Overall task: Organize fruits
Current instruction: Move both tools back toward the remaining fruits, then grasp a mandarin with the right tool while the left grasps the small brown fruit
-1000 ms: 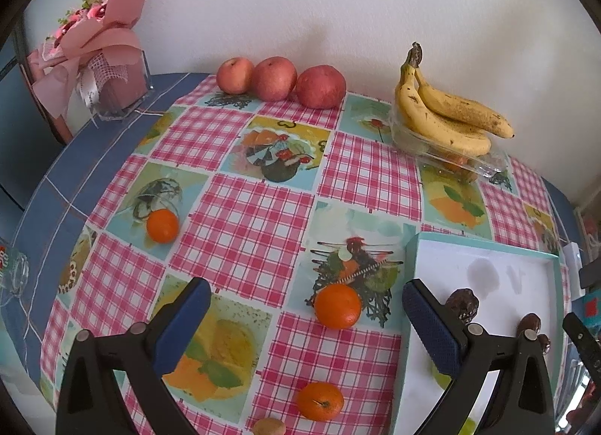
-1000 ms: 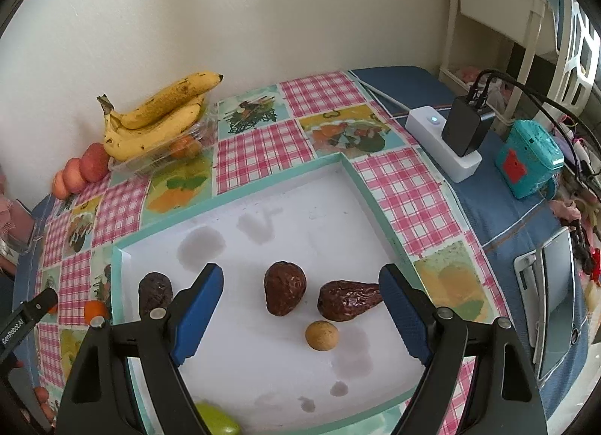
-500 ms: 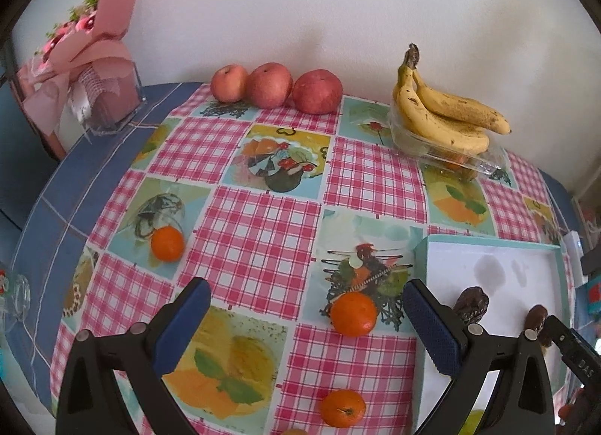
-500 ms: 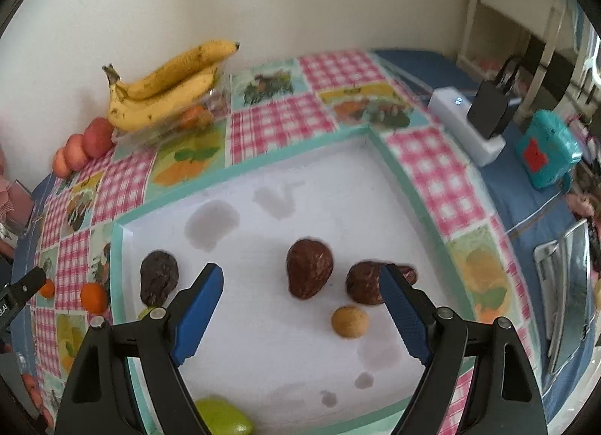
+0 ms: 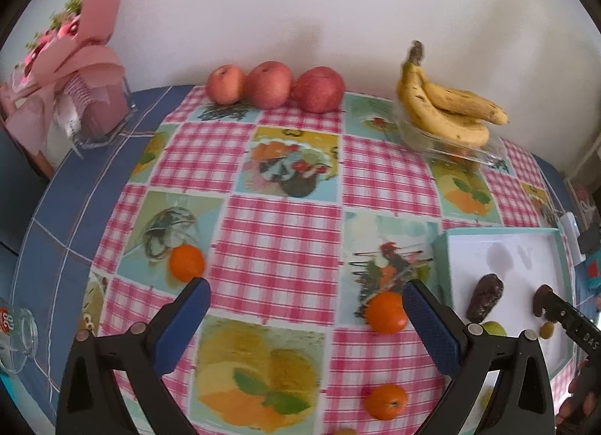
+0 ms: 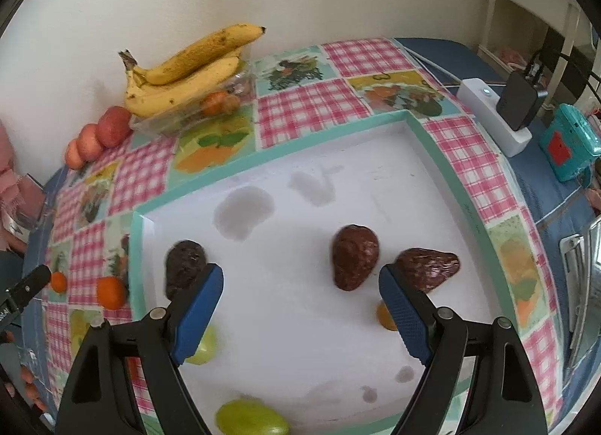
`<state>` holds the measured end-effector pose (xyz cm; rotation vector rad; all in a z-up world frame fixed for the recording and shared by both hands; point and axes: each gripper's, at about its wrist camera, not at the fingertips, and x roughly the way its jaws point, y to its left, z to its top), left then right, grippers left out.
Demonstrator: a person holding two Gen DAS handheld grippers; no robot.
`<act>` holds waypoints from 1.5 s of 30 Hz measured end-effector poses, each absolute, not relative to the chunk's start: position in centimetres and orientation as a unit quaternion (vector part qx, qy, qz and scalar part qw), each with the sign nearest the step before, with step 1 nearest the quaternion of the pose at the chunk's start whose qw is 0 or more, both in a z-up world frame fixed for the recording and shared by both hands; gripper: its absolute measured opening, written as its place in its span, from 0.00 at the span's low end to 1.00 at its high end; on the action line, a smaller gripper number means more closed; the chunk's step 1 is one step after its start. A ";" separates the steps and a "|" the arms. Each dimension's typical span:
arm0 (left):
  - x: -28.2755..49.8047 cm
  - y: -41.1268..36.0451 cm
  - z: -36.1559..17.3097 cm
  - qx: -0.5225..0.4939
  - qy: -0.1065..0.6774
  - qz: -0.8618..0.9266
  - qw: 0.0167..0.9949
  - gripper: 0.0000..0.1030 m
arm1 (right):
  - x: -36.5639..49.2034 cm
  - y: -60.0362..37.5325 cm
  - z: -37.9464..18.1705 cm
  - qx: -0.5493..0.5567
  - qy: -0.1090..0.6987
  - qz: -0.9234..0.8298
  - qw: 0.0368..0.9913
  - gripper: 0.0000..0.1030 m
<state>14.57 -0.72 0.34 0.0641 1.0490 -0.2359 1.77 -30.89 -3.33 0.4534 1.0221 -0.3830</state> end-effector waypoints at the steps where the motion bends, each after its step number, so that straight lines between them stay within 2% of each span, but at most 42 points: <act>1: 14.8 0.0 0.4 0.024 0.500 -0.109 0.859 1.00 | 2.0 -30.7 -3.2 0.219 0.480 -0.177 0.831 0.83; 14: 16.1 9.6 1.4 -0.039 0.502 -0.050 0.863 1.00 | 3.9 -26.9 -2.4 0.210 0.478 -0.163 0.837 0.83; 27: 16.3 12.2 0.0 -0.066 0.532 -0.034 0.844 0.99 | 5.9 -19.9 -1.0 0.140 0.494 -0.105 0.852 0.83; 30: 16.2 11.7 -0.3 -0.050 0.542 -0.039 0.838 0.99 | 6.1 -18.5 -0.9 0.134 0.499 -0.084 0.852 0.75; 38: 15.6 10.7 -1.1 -0.015 0.568 -0.048 0.822 0.99 | 6.2 -15.0 -1.7 0.135 0.533 -0.034 0.835 0.72; 41: 15.3 10.3 -1.6 -0.002 0.576 -0.053 0.816 0.99 | 6.3 -14.1 -2.3 0.138 0.544 -0.020 0.827 0.63; 45: 15.1 9.4 -2.3 0.009 0.587 -0.057 0.808 0.99 | 6.3 -12.8 -3.5 0.134 0.567 -0.008 0.813 0.60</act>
